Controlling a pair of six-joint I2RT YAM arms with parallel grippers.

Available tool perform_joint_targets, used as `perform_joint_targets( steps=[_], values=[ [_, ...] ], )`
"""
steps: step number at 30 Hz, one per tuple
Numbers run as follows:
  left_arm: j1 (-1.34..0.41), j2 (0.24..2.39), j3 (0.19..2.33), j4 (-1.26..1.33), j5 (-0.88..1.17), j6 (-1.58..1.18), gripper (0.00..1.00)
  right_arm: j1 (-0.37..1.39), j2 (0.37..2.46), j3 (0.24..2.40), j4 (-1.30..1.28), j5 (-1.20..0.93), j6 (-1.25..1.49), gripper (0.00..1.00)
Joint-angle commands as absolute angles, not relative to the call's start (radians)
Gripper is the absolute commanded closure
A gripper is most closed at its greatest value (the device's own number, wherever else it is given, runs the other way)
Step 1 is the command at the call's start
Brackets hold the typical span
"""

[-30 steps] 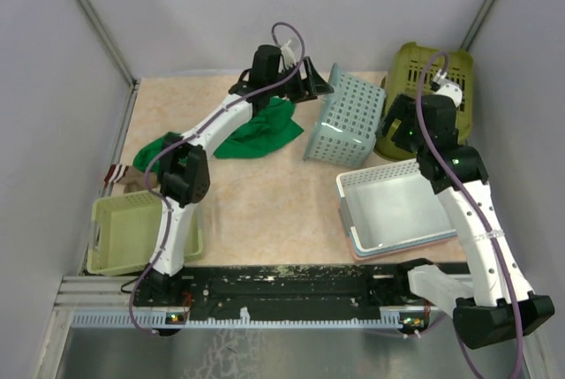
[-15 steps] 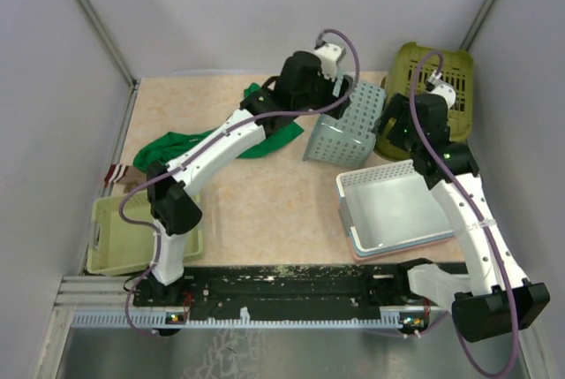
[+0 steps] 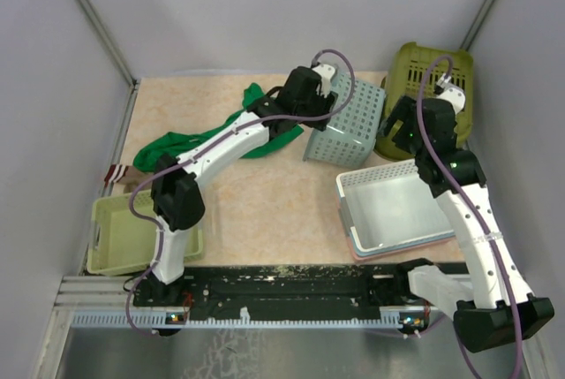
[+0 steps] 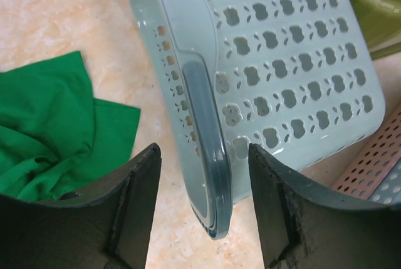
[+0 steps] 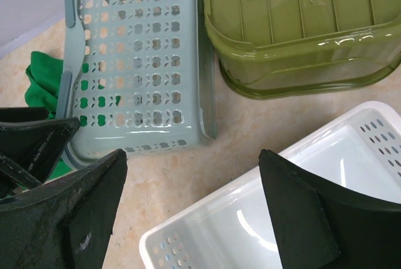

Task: Turn the large container upside down

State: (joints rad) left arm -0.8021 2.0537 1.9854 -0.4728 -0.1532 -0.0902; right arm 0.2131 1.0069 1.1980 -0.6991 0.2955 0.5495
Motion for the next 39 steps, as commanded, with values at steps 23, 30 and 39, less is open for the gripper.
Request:
perform_joint_targets(
  steps=[23,30,39],
  values=[
    [-0.339,1.892,1.329,0.267,0.765,-0.824,1.0,0.207,0.983,1.184,-0.686,0.333,0.524,0.14],
    [-0.308,1.959,1.278,0.33,0.751,-0.906,1.0,0.208,0.978,1.183,-0.691,0.337,0.526,0.14],
    [-0.373,2.13,1.477,0.26,0.664,-0.899,1.0,0.208,1.001,1.206,-0.7,0.314,0.529,0.14]
  ],
)
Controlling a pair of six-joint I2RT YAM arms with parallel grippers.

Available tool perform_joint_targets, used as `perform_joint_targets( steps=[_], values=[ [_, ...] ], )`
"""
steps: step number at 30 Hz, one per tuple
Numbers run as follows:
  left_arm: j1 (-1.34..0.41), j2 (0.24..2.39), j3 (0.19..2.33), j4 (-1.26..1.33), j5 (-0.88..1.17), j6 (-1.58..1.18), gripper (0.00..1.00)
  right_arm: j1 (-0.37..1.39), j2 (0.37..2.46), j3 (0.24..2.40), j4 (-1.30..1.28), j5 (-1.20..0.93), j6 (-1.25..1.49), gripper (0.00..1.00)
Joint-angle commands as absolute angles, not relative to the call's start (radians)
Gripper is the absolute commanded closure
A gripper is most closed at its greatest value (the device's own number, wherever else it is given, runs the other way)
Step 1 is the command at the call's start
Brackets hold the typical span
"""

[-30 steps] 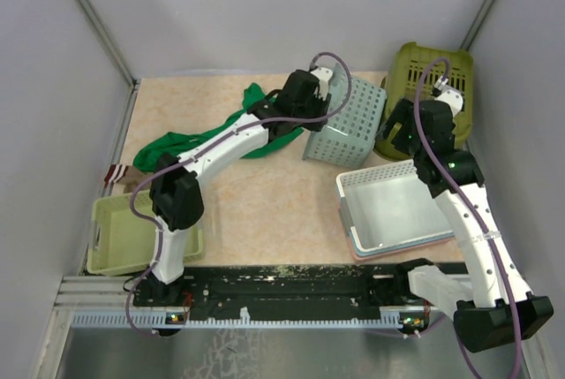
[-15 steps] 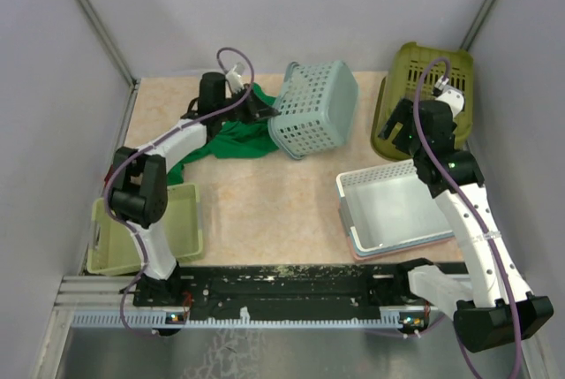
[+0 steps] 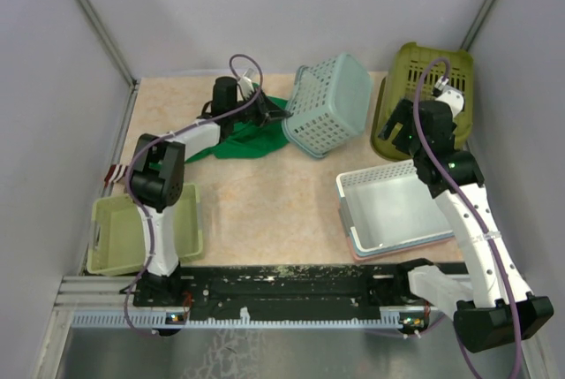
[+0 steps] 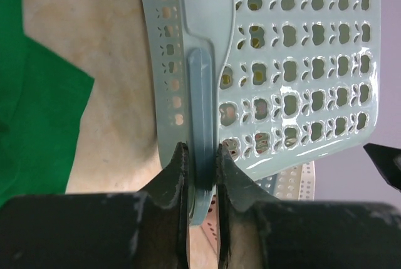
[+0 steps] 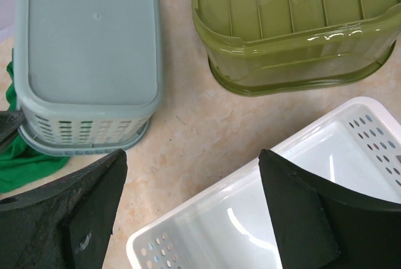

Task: Turn the large container upside down

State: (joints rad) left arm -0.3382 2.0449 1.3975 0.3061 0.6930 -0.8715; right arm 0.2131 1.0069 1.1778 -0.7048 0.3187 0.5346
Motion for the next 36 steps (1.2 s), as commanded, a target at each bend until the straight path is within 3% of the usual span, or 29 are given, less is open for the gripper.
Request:
perform_joint_targets(
  steps=[1,5,7,10,17,25,31,36],
  values=[
    [-0.378,2.151,1.502,0.255,0.653,-0.908,1.0,0.209,1.002,1.209,-0.702,0.313,0.529,0.14],
    [-0.391,2.237,1.618,0.223,0.581,-0.913,0.92,0.207,0.991,1.205,-0.705,0.302,0.538,0.14],
    [-0.393,2.284,1.694,0.167,0.563,-0.882,0.75,0.208,0.985,1.206,-0.715,0.3,0.538,0.14],
    [-0.397,2.332,1.825,0.012,0.56,-0.784,0.4,0.207,0.976,1.211,-0.74,0.319,0.53,0.14],
    [-0.396,2.177,1.836,-0.195,0.416,-0.5,0.02,0.207,0.963,1.2,-0.769,0.329,0.506,0.14],
    [-0.4,1.879,1.55,-0.363,0.294,-0.253,0.03,0.208,0.95,1.145,-0.797,0.357,0.505,0.14],
    [-0.417,1.728,1.263,-0.39,0.308,-0.284,0.05,0.208,0.953,1.1,-0.759,0.344,0.517,0.14],
    [-0.525,1.659,1.164,-0.39,0.21,-0.298,0.05,0.208,0.989,1.109,-0.767,0.291,0.52,0.15]
  ],
)
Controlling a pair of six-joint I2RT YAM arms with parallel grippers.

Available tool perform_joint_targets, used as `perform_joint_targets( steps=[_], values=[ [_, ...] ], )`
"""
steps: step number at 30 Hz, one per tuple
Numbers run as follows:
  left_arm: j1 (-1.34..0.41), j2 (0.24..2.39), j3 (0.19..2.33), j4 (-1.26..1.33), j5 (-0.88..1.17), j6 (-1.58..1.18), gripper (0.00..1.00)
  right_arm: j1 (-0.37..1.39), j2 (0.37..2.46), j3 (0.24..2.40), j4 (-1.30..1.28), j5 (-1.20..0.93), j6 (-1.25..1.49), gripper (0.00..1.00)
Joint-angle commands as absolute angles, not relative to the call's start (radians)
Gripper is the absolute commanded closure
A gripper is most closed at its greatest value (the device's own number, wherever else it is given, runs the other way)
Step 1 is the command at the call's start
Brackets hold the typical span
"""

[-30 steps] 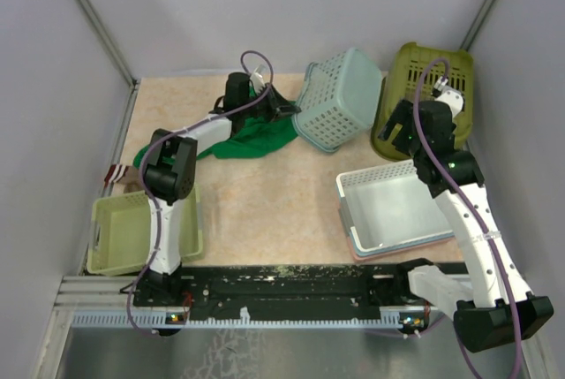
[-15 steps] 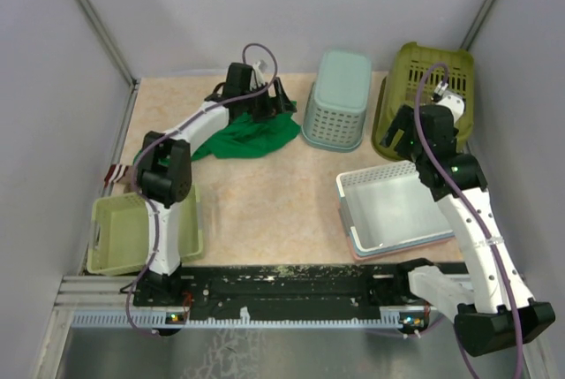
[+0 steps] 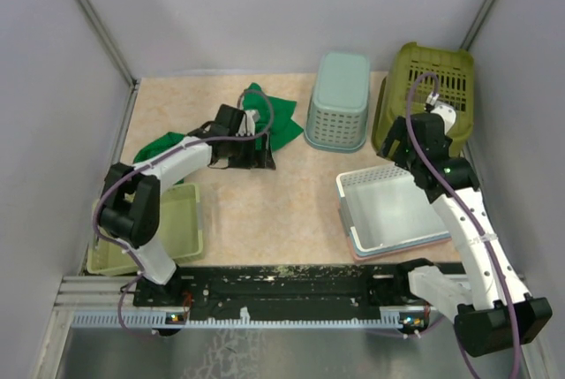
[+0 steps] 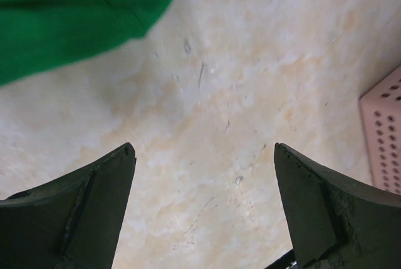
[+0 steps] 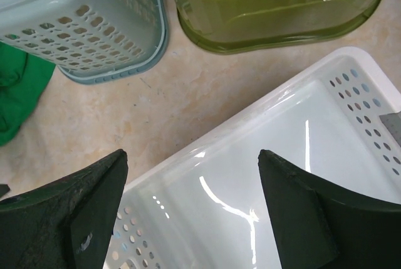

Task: Turn the large container upside down

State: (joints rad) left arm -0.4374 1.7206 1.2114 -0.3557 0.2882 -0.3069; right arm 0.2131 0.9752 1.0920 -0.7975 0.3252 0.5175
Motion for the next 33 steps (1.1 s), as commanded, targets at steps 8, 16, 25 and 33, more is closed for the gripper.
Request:
perform_joint_targets(
  steps=[8,16,25,33],
  values=[
    [-0.65,1.538,1.039,-0.316,0.199,-0.312,0.03,0.21,0.985,1.042,-0.856,0.185,0.681,0.18],
    [-0.669,1.546,1.05,-0.282,0.213,-0.311,0.03,0.209,1.025,0.958,-0.773,0.206,0.942,0.2],
    [-0.669,1.532,1.035,-0.294,0.206,-0.301,0.03,0.21,1.044,0.934,-0.763,0.315,1.056,0.24],
    [-0.669,1.54,1.039,-0.285,0.222,-0.304,0.03,0.209,1.052,0.917,-0.795,0.379,1.076,0.37]
  ],
)
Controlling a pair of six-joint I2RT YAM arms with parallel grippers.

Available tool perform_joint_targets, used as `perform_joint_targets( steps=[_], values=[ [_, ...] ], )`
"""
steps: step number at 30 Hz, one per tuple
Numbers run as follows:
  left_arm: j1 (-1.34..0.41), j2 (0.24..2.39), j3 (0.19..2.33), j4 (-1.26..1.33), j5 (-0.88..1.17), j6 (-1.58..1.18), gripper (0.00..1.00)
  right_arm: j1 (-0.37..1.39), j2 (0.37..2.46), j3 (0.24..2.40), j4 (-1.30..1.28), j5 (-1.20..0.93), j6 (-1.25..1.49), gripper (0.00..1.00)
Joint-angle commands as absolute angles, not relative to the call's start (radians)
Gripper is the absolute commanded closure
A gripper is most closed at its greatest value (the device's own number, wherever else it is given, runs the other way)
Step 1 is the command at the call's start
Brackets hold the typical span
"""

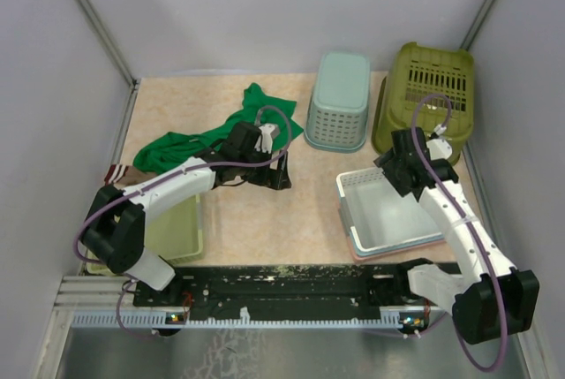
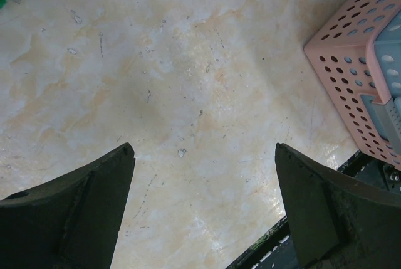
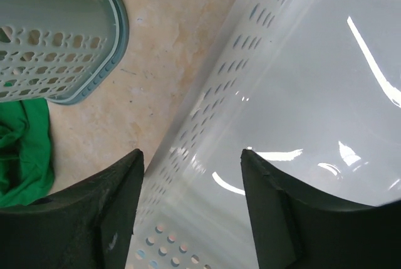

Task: Turn the large container upside down

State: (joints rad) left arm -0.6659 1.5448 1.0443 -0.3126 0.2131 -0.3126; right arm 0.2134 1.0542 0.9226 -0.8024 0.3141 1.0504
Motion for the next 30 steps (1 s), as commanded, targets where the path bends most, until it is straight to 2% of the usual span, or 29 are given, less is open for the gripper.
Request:
perform_joint_targets(
  steps=[1,18,22,30],
  values=[
    [-0.669,1.538,1.042,-0.286,0.224,-0.302,0.03,0.21,1.052,0.915,-0.797,0.383,1.077,0.42],
    [-0.669,1.519,1.08,-0.306,0.205,-0.275,0.03,0.21,1.009,0.978,-0.845,0.464,0.988,0.86],
    [-0.669,1.521,1.094,-0.314,0.195,-0.264,0.03,0.209,0.999,0.992,-0.845,0.476,0.96,0.99],
    [-0.669,1.517,1.12,-0.333,0.19,-0.253,0.02,0.21,0.993,1.065,-0.867,0.446,0.926,1.0]
  ],
)
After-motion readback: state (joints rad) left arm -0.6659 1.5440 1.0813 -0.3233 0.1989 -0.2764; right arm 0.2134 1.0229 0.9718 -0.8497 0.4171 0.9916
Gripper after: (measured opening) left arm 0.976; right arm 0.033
